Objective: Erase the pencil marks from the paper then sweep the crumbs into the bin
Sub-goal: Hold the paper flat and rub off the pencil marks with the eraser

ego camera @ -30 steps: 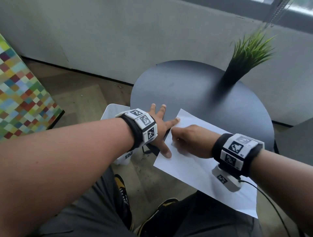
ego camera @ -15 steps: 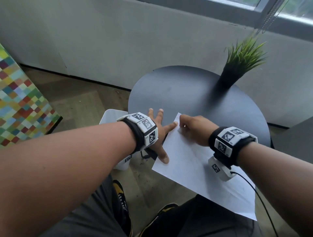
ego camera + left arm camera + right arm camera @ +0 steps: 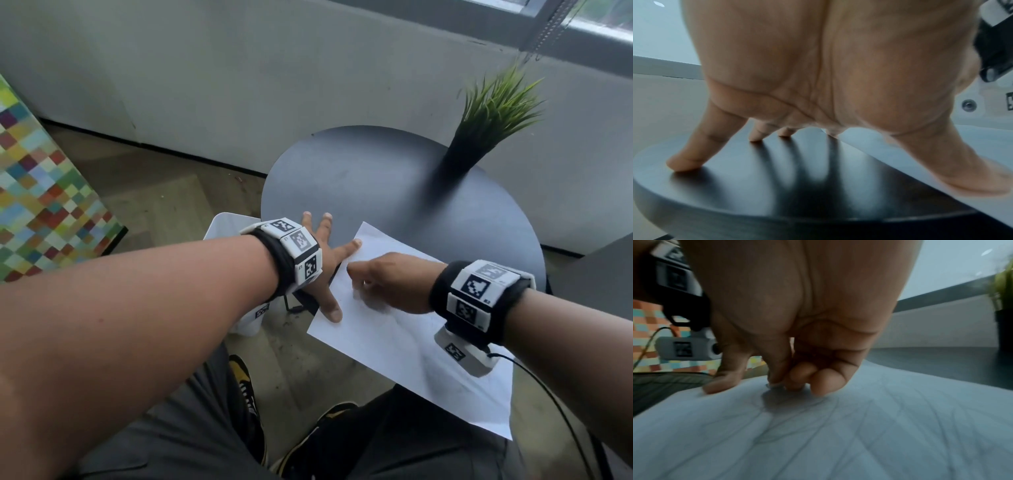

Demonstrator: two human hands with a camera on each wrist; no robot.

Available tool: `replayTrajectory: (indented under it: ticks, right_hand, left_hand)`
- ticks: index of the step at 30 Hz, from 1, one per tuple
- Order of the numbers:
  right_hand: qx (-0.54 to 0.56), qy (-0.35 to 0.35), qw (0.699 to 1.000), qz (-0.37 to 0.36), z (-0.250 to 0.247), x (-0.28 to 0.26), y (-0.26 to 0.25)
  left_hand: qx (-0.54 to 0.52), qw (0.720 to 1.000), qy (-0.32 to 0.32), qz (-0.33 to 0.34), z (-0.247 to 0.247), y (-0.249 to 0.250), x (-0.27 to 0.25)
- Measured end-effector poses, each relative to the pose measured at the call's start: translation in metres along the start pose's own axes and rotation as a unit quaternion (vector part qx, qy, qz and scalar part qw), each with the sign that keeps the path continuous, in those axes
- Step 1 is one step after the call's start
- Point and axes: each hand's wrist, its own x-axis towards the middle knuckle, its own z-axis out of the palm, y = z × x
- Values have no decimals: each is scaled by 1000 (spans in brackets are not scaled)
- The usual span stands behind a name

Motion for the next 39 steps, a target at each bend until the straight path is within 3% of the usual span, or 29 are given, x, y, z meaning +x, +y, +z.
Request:
replayTrajectory:
  ticks: [2, 4, 6, 10, 12, 15, 17, 20, 22, 25, 30, 33, 35, 38, 39]
  right_hand:
    - [10, -7, 1000, 17, -5, -1, 3]
    - [36, 83, 992, 84, -9, 5, 17]
    - [19, 147, 985, 91, -5, 8, 19]
    - [19, 12, 1000, -8, 7, -1, -4]
    - [35, 39, 998, 44, 2, 0, 6]
    - [39, 147, 981, 123, -4, 2, 19]
    - [15, 131, 989, 74, 1, -2, 6]
    - [4, 39, 999, -2, 11, -13, -10]
    - [31, 72, 995, 57, 8, -11, 3]
    - [136, 158, 961, 184, 3, -3, 30]
    - [163, 176, 945, 223, 9, 8, 38]
    - [139, 190, 950, 205, 11, 4, 31]
    - [107, 181, 966, 148, 14, -2, 19]
    - [37, 93, 995, 18, 17, -14, -5]
    - [35, 73, 997, 6, 15, -15, -5]
  left_hand:
    - [0, 1000, -1, -1, -1, 1, 1]
    - [0, 1000, 2, 0, 0, 0, 1]
    - [3, 1000, 1, -2, 0, 0, 0]
    - [4, 1000, -7, -3, -2, 1, -1]
    - [5, 1000, -6, -4, -2, 2, 1]
    - [2, 1000, -3, -6, 0, 1, 1]
    - [2, 1000, -6, -4, -1, 1, 0]
    - [6, 1000, -12, -2, -3, 2, -2]
    - [5, 1000, -13, -3, -4, 3, -2]
    - [7, 1000, -9, -3, -5, 5, -2]
    - [52, 995, 23, 82, -6, 9, -2]
    - [54, 994, 24, 97, -2, 7, -1]
    - [54, 994, 20, 93, 0, 6, -1]
    - [52, 995, 7, 85, -1, 6, 2]
    - [51, 995, 4, 82, -2, 7, 1]
